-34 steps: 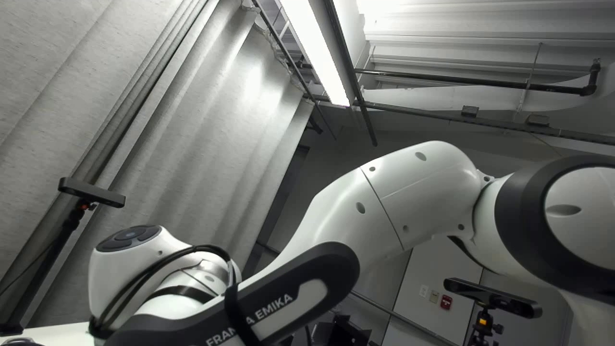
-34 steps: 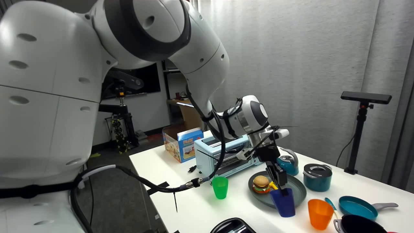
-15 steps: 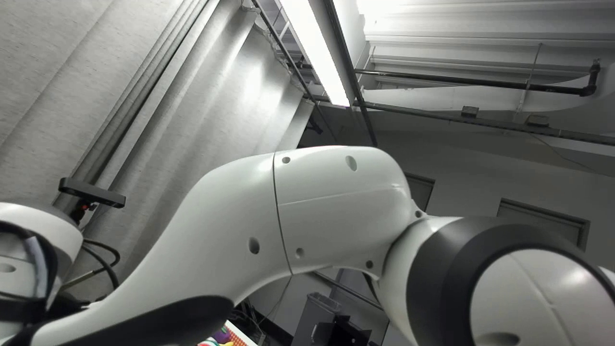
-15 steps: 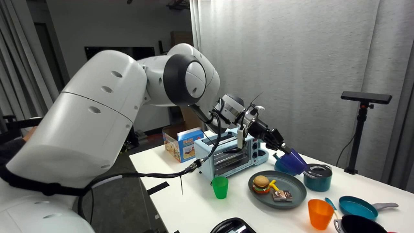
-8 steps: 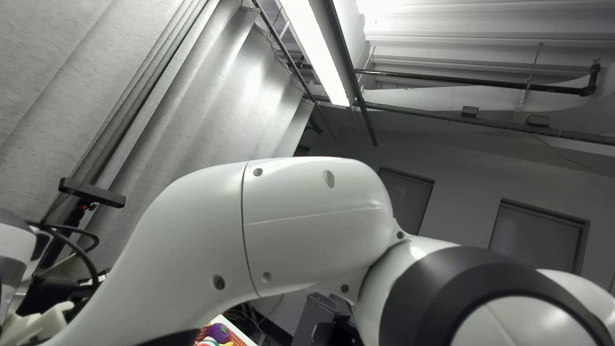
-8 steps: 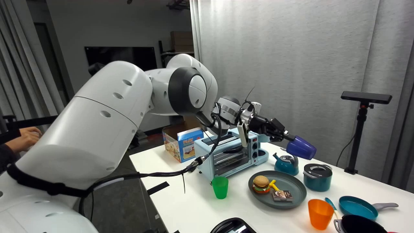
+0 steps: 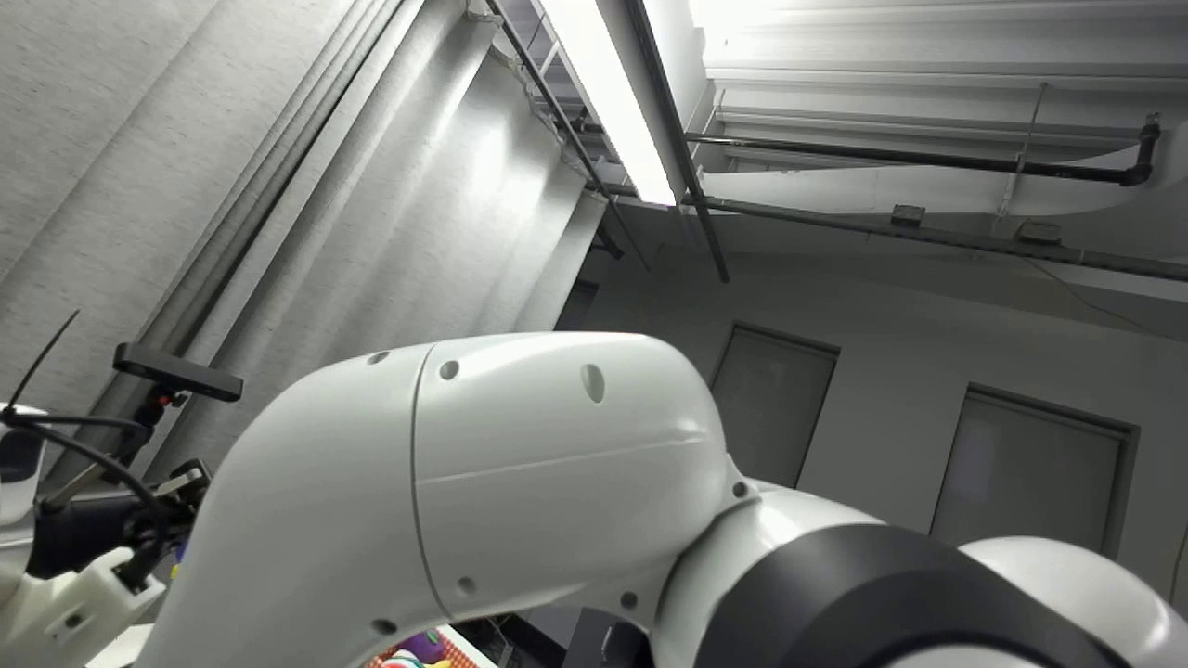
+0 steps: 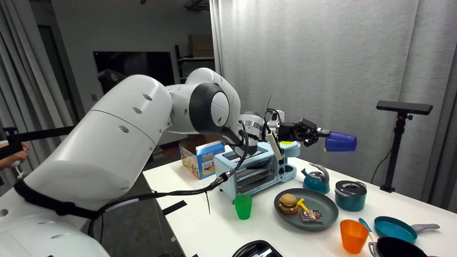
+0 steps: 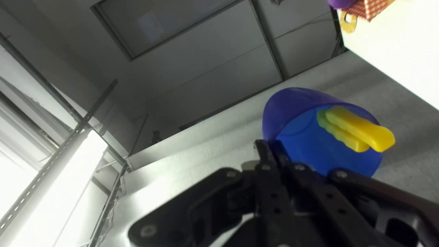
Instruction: Pour the contents of the bowl and the blue cup onto the plate
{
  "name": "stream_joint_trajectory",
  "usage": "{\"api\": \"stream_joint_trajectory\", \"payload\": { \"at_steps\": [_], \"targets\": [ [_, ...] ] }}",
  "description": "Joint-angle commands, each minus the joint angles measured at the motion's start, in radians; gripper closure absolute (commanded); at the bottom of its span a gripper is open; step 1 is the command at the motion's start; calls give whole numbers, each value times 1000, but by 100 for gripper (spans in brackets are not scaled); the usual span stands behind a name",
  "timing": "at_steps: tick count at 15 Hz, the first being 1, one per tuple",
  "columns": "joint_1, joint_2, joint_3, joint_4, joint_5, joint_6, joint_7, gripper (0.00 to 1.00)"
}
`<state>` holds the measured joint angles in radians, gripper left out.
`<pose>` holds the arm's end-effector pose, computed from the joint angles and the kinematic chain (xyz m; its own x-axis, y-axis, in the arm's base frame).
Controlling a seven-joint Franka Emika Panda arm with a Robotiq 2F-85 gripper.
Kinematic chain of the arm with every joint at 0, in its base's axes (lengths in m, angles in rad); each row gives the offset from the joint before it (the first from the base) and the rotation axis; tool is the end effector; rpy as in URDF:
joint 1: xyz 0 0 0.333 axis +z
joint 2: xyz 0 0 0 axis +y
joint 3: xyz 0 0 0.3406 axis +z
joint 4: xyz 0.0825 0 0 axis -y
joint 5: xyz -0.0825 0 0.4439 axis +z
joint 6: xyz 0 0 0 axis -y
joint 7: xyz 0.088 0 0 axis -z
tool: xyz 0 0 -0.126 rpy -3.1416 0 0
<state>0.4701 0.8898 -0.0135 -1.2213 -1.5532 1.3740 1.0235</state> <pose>0.7713 0.2260 0.2934 0.8340 0.2900 0.4694 -0.4764 -0.0505 0.8778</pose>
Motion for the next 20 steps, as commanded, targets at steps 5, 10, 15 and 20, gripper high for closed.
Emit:
{"api": "stream_joint_trajectory", "payload": {
  "at_steps": [5,10,15,20],
  "targets": [
    [9,62,-10,63,-210,-65,-5,99],
    [1,73,2,64,-312,-91,-17,99],
    [-9,87,24,78,-317,-146,-18,99],
    [-26,114,73,131,-231,-222,9,99]
  ]
}}
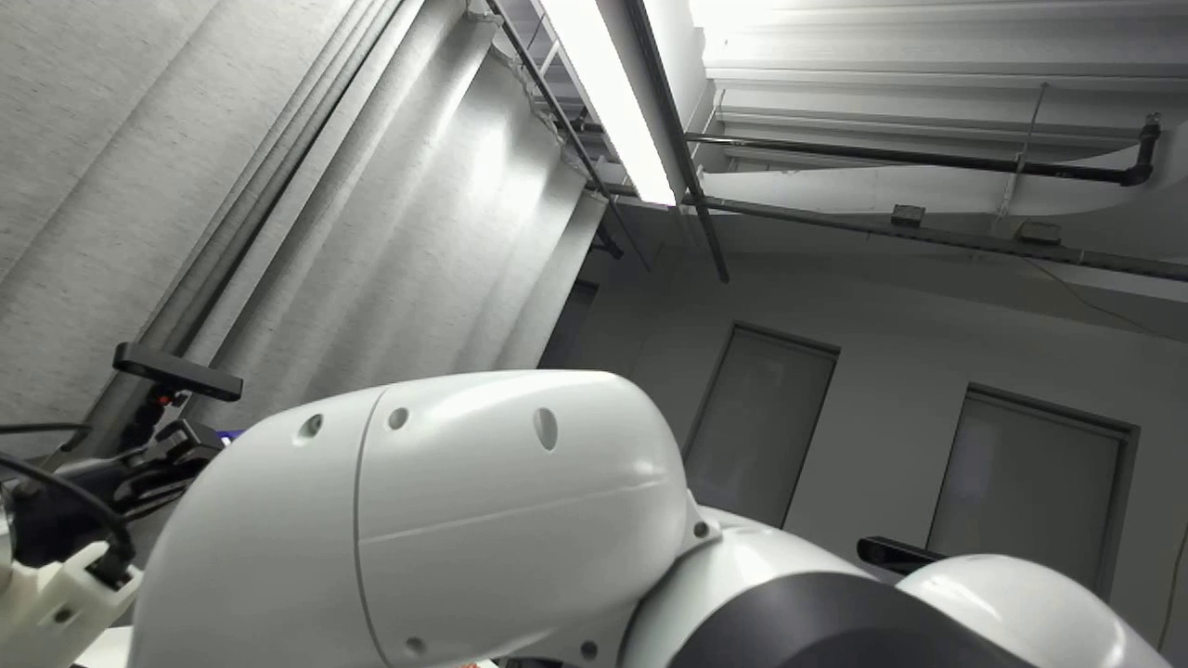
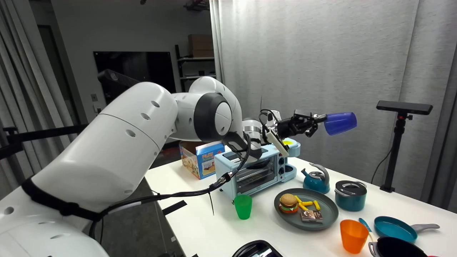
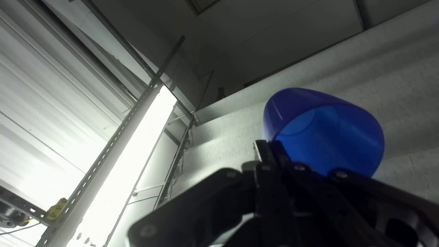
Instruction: Pour the contents of the bowl and the blue cup onto the plate
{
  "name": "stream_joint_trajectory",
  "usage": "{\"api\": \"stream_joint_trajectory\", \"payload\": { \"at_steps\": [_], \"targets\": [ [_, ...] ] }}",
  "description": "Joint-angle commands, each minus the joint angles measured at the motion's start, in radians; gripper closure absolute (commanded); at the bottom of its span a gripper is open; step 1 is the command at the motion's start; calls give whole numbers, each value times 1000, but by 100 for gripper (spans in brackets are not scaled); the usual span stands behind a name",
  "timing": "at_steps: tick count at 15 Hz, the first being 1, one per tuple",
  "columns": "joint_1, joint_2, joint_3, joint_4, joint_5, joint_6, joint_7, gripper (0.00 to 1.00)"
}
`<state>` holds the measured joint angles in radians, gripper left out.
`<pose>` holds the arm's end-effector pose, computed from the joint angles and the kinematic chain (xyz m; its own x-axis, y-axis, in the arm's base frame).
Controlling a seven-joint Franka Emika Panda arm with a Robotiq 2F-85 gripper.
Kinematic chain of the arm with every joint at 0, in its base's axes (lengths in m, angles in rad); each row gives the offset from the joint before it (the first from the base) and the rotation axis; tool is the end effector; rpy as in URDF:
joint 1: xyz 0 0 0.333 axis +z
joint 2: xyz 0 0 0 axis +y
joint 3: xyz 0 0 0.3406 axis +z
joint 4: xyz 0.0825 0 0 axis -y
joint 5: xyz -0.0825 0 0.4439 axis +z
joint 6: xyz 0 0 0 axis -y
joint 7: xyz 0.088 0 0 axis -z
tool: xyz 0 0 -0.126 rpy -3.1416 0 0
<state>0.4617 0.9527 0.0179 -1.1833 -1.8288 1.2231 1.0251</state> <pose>0.7761 0.2356 0.3037 0.7645 0.4354 0.4754 -0.5835 0.1539 0.7974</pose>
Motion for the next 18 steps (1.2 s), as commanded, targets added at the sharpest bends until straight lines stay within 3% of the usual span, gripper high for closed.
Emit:
{"api": "stream_joint_trajectory", "payload": {
  "at_steps": [1,7,12,13,18],
  "targets": [
    [-20,60,52,110,74,-86,20,99],
    [-23,112,88,230,302,-132,148,99],
    [-21,151,94,326,506,-99,258,99],
    [-81,-77,134,23,555,-80,371,99],
    [-171,-247,167,-136,733,-23,586,99]
  ]
}}
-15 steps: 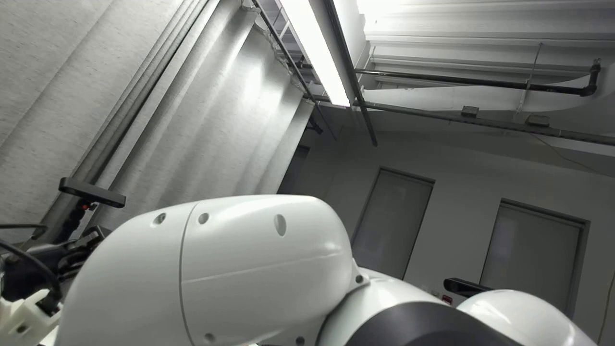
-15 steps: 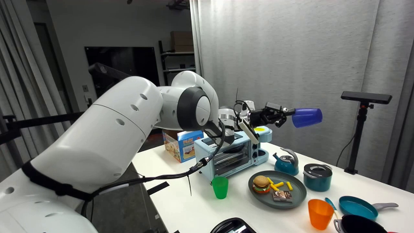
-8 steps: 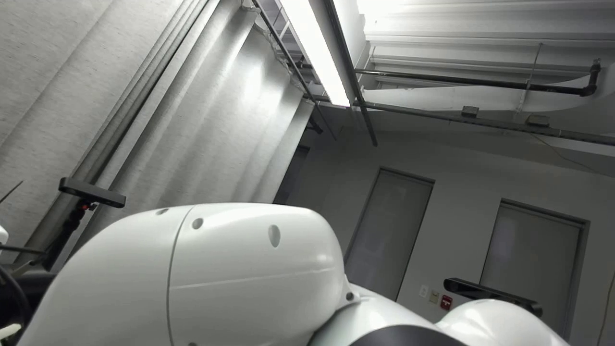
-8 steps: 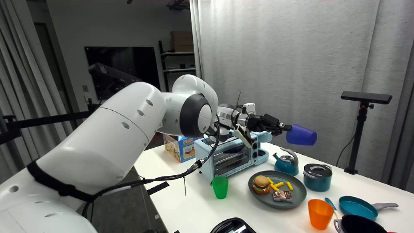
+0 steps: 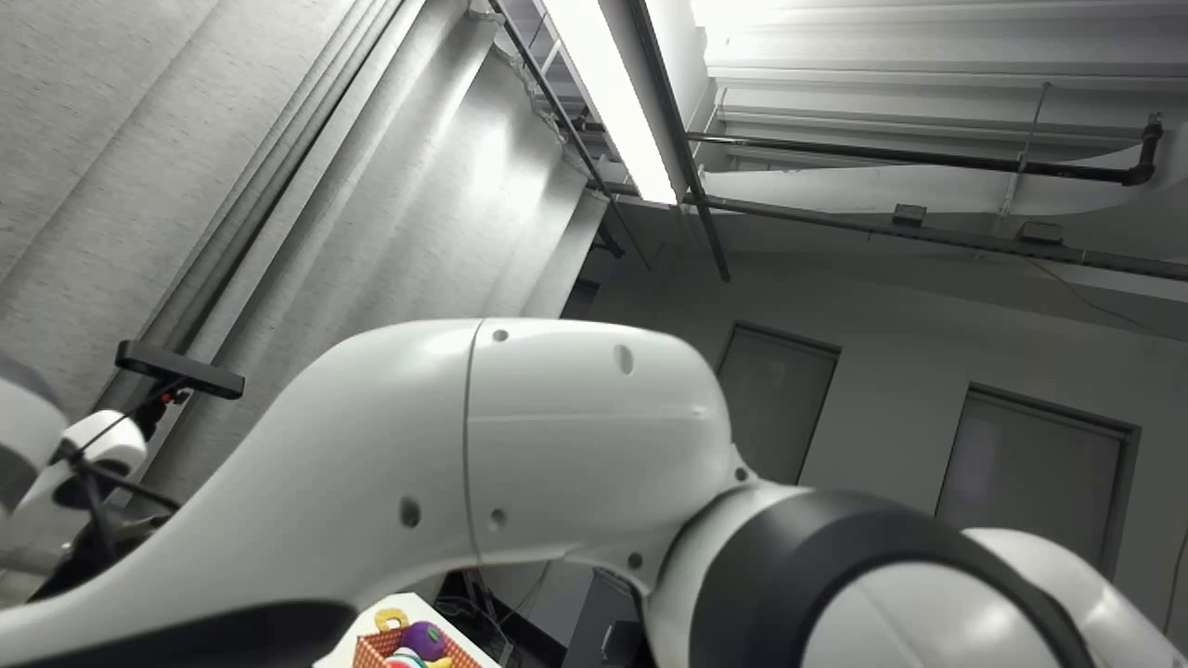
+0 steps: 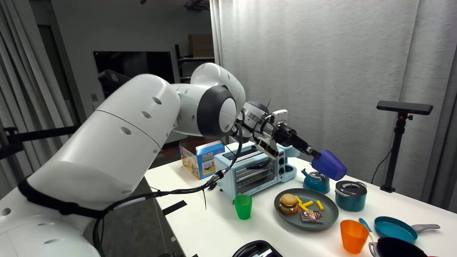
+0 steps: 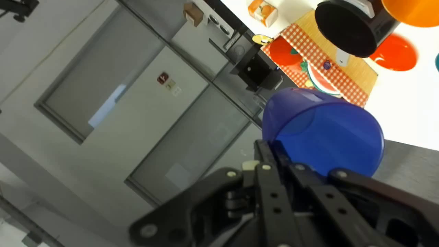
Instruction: Pour the contents of the bowl and the blue cup onto the plate
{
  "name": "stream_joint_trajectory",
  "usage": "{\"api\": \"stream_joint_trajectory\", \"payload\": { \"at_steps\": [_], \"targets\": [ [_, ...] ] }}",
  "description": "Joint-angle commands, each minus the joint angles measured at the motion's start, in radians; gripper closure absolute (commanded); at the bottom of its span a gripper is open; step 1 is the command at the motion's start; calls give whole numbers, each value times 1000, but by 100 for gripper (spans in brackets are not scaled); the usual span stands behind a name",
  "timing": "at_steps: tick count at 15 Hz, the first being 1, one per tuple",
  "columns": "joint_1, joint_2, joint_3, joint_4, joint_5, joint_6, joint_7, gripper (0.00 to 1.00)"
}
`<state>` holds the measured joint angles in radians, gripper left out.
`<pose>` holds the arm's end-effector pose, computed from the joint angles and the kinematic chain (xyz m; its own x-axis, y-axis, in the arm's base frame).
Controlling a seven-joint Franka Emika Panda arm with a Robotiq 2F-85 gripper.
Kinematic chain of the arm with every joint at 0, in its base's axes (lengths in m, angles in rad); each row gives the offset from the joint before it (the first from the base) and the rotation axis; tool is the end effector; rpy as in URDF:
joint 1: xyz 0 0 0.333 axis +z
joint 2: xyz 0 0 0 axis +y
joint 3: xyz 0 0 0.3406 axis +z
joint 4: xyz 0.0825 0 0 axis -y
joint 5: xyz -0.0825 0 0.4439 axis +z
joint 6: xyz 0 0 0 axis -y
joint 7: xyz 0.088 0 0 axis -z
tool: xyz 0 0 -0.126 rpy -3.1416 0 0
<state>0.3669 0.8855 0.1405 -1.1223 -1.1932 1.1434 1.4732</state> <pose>0.7382 0.2091 0.2978 0.6294 -0.2344 0.7409 -0.7707 -0.0657 0.6338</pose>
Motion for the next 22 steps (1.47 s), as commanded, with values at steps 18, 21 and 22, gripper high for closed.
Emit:
{"api": "stream_joint_trajectory", "payload": {
  "at_steps": [18,21,22],
  "targets": [
    [-403,-713,-134,-1053,720,1115,-264,99],
    [-404,-693,-172,-1134,773,1189,-405,99],
    [-400,-686,-181,-1150,780,1203,-438,99]
  ]
}}
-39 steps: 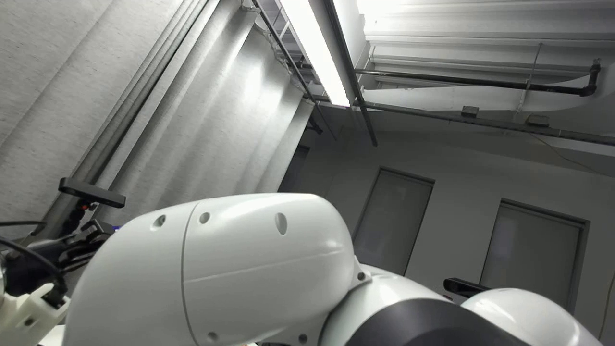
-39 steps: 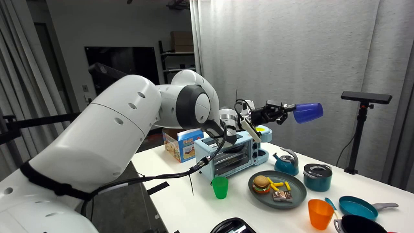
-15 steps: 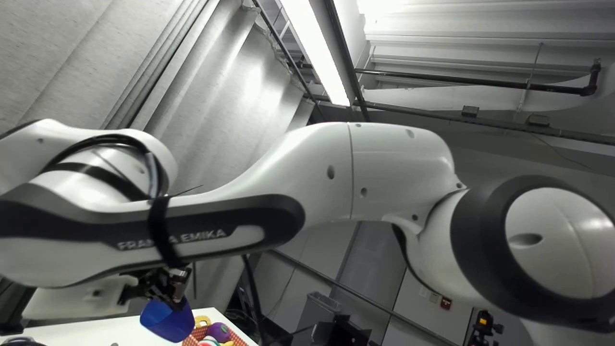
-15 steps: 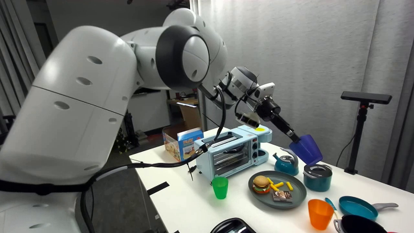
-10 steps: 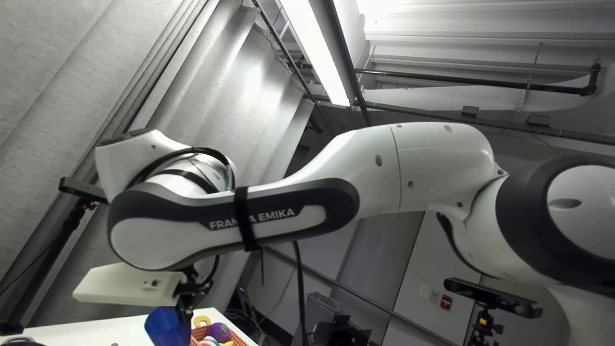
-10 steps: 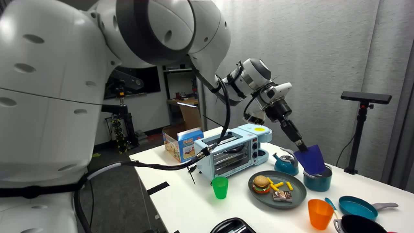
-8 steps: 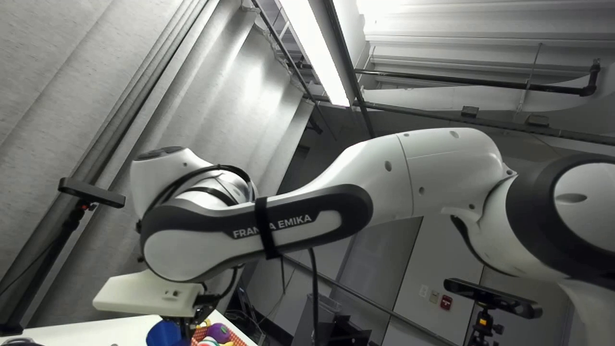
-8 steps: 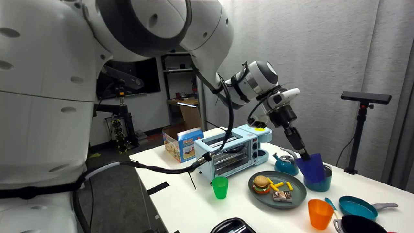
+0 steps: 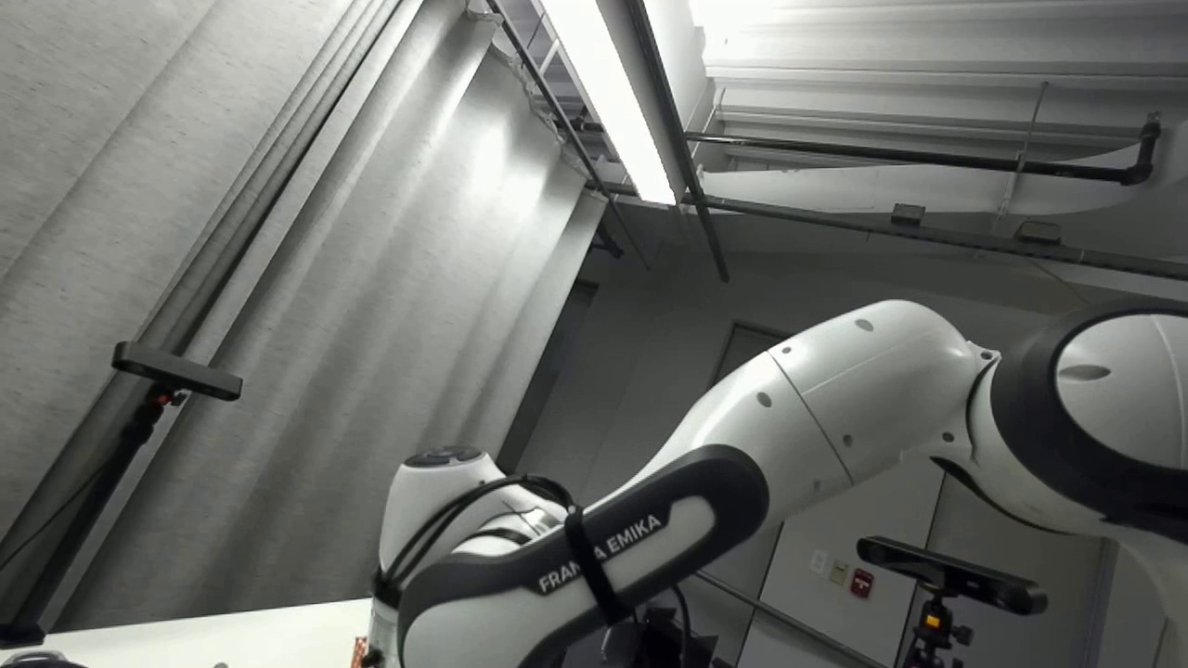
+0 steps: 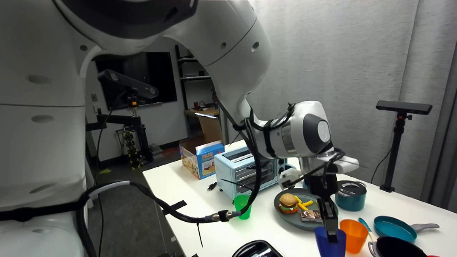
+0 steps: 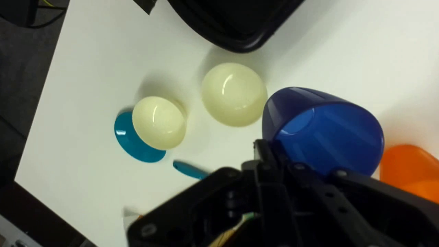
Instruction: Pour the contents of the bowl and the blue cup onto the plate
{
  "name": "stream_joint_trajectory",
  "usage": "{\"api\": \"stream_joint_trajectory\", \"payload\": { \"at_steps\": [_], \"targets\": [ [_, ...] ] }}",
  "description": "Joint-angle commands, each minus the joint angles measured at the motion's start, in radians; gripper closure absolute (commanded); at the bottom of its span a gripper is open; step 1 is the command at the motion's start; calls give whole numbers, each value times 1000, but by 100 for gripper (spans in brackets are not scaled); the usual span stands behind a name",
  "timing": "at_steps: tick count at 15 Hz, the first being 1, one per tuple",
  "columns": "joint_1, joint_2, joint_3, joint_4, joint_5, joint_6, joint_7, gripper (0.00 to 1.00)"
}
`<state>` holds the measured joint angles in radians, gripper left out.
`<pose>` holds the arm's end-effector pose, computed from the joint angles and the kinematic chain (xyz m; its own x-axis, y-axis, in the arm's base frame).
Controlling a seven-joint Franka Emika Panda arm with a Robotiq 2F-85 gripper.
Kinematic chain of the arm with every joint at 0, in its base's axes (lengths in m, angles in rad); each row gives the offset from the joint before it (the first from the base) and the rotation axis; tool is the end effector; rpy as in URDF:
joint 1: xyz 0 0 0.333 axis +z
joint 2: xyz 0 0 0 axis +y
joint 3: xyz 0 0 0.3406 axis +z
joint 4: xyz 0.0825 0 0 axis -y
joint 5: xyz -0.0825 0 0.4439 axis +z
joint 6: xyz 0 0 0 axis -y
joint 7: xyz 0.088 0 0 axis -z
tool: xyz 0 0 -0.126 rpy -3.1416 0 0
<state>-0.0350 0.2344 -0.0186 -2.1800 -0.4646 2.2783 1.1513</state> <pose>0.5875 -0.0489 0.2344 0.6503 -0.7326 0.2012 -0.7539 -0.5897 0.2898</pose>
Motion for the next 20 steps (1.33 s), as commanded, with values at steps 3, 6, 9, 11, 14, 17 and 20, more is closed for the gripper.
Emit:
{"api": "stream_joint_trajectory", "payload": {
  "at_steps": [3,6,9,11,14,17,20],
  "targets": [
    [26,-17,-34,-100,34,102,-174,99],
    [56,-4,-26,-68,27,104,-216,99],
    [83,13,-21,-39,31,107,-242,99],
    [95,23,-25,-33,27,118,-244,99],
    [95,36,-30,-37,38,180,-242,99],
    [93,58,-38,-37,58,253,-248,99],
    [95,85,-42,-39,95,312,-259,99]
  ]
}}
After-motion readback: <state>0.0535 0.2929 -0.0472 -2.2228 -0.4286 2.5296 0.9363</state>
